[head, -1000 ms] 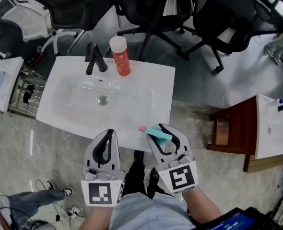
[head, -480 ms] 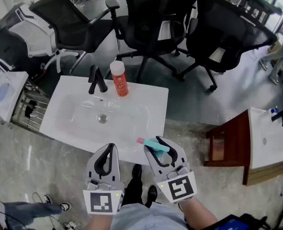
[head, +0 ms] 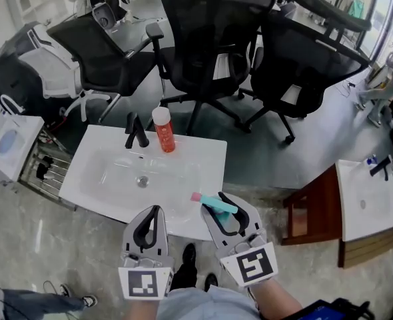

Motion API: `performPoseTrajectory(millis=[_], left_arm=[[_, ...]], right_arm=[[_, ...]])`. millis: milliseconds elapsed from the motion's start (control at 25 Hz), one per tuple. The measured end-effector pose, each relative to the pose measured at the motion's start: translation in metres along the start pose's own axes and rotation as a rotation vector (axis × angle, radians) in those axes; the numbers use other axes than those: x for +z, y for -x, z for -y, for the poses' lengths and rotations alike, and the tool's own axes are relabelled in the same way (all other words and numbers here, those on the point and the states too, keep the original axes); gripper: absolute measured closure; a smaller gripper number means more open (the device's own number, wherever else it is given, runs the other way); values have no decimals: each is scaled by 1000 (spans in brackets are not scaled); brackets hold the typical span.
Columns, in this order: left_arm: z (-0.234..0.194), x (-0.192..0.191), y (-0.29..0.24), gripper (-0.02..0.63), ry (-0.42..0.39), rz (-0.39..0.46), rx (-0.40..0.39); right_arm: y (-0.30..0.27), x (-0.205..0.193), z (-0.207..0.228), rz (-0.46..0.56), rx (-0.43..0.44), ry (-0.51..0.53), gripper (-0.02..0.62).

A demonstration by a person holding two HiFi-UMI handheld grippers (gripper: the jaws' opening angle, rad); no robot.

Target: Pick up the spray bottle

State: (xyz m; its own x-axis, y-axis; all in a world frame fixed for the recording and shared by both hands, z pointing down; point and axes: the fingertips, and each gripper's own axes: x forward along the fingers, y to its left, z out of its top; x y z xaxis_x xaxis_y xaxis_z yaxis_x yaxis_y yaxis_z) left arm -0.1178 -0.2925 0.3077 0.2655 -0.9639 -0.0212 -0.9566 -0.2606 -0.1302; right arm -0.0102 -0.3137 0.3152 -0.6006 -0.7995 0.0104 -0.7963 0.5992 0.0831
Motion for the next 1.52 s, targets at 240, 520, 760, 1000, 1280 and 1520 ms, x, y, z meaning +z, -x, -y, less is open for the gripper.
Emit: performPoseTrajectory(millis=[240,520,760,1000,1280,1520], left_arm=[[3,15,0,589,3,23,-1],[7,18,1,591,-20,34,-16],[5,19,2,589,-20,43,-18],[4,20,1,590,-22,50,-19],[3,17,2,589,-4,30,-12],[3,19,2,589,-13,35,-17]], right_arm=[[5,23,7,38,-23,21,433],[9,31,13,60,-51,29,433],[8,30,10,55,-53,33,434],[8,29,10,50,-57,35,436],[8,29,10,55,-62,20,434],[9,30,8,55,-58,24,436]])
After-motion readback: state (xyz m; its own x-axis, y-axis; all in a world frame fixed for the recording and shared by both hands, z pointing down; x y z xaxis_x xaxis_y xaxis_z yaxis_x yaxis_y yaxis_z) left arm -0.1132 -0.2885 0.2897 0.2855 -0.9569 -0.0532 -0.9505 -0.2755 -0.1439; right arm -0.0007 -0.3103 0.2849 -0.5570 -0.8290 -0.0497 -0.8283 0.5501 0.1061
